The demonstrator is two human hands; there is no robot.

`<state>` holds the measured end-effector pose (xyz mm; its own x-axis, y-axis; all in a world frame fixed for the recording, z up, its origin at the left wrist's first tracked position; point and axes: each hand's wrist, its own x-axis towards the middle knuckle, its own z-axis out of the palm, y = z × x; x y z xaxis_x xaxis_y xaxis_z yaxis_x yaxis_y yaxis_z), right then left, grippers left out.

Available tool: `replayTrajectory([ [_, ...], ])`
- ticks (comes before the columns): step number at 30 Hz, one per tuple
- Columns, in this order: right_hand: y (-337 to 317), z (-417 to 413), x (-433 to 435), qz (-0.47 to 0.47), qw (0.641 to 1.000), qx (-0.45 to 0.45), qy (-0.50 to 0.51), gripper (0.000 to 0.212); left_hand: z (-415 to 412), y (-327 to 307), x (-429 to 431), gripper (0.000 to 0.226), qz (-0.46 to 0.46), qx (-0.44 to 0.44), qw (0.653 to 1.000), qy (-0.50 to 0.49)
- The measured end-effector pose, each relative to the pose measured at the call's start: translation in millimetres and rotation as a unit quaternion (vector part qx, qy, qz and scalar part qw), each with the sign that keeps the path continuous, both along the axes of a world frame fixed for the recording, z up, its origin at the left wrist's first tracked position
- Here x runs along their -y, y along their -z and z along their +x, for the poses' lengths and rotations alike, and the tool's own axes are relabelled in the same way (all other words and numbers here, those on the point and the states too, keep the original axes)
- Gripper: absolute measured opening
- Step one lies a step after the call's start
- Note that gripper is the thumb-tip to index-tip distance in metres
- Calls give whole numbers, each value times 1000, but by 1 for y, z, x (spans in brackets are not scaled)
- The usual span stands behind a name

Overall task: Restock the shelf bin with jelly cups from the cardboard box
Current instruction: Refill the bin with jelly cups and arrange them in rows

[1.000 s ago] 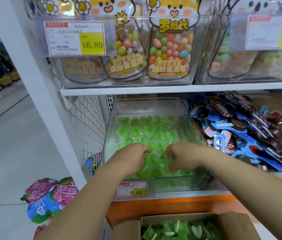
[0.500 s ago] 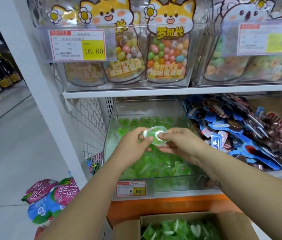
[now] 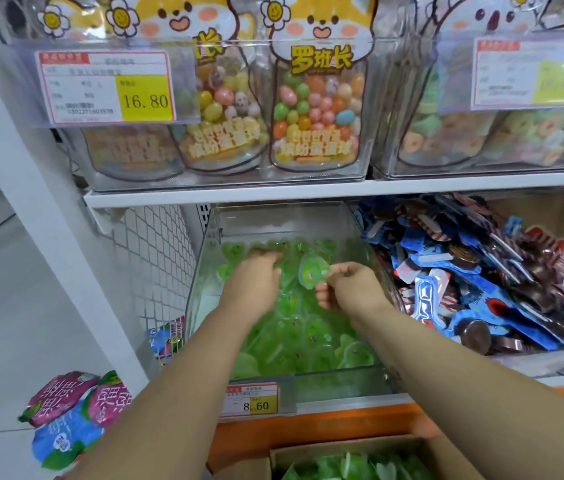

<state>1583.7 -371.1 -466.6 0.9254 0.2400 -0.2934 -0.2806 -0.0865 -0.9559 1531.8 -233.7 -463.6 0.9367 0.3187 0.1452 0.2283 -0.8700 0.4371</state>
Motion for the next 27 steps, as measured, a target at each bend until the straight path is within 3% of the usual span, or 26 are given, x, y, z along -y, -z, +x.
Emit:
replayTrajectory([
  [2, 8, 11, -11, -10, 999, -26, 35, 17, 5, 9, -1, 56, 99, -99, 990, 34],
  [5, 15, 24, -25, -25, 997, -48, 58, 17, 9, 17, -2, 73, 135, -182, 972, 69],
  [14, 23, 38, -34, -56, 993, -82, 57, 33, 12, 14, -9, 76, 156, -186, 967, 78],
  [21, 26, 40, -31, -96, 993, -66, 34, 17, 11, 16, -7, 79, 157, -183, 967, 80],
  [24, 24, 38, -26, -144, 989, -31, -25, 30, 10, 14, -8, 79, 153, -187, 967, 81],
  [27, 17, 32, -19, -181, 981, 0, -64, 28, 6, 9, -5, 78, 150, -183, 968, 85],
])
